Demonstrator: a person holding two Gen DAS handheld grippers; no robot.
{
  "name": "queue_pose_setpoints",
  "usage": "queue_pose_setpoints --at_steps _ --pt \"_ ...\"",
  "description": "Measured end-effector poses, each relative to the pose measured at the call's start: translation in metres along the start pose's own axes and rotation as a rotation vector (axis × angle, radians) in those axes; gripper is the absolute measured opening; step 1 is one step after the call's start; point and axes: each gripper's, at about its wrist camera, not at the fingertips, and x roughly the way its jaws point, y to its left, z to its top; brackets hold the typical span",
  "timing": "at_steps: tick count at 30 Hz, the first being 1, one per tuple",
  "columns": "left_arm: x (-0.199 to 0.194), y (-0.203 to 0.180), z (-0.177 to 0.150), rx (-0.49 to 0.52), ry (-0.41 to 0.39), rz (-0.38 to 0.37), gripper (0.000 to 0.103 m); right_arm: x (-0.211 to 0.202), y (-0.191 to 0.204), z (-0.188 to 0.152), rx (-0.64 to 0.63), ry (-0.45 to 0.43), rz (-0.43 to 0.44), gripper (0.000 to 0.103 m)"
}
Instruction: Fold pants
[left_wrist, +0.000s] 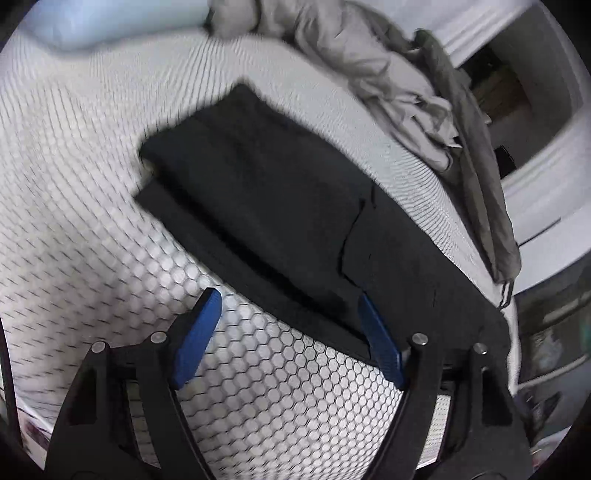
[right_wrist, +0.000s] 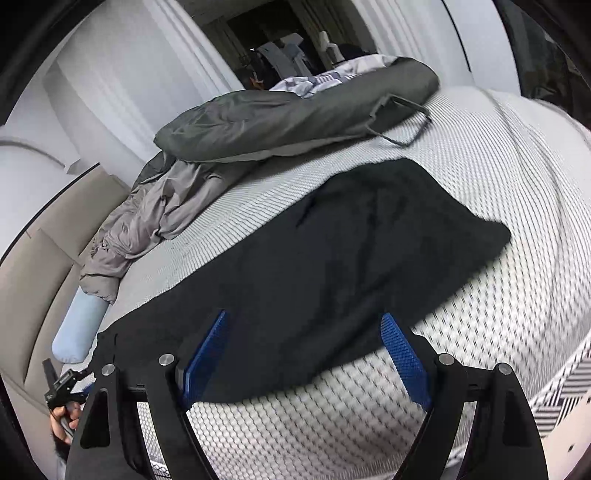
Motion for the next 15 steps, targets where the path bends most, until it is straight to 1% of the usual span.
queue_pose_setpoints --at_steps 3,4,5,6,7,9,10,11,13,15 --pt "0.011 0.005 0.003 -0.028 -0.021 -0.027 0.074 0.003 -0.017 -0.01 0.067 0.029 -0.011 0.085" --pt "0.014 0.006 0.006 -0.037 -0.031 -0.033 0.067 0.003 -0.024 -0.013 0.089 0.033 -0.012 0.085" --pt "0.015 0.008 0.008 -0.054 -0.053 -0.015 0.057 0.004 -0.03 -0.015 0.107 0.035 -0.013 0.085" --pt "0.014 0.011 0.01 -0.071 -0.078 0.02 0.024 0.004 -0.037 -0.016 0.129 0.036 -0.014 0.085" --pt "0.013 0.015 0.011 -0.088 -0.095 0.029 0.01 0.005 -0.046 -0.016 0.16 0.035 -0.011 0.085" --pt "0.002 0.024 0.009 -0.109 -0.136 -0.021 0.003 0.009 -0.061 -0.014 0.207 0.034 -0.01 0.085" --pt "-0.004 0.028 0.009 -0.102 -0.155 -0.015 0.003 0.013 -0.069 -0.013 0.235 0.034 -0.007 0.085" --pt "-0.012 0.031 0.008 -0.088 -0.179 0.006 0.003 0.018 -0.079 -0.01 0.262 0.04 -0.008 0.084" --pt "-0.022 0.041 0.007 -0.073 -0.192 0.035 0.003 0.031 -0.093 -0.006 0.315 0.036 -0.007 0.072" --pt "-0.026 0.05 0.005 -0.067 -0.177 0.063 0.003 0.042 -0.103 0.002 0.366 0.014 0.017 0.067"
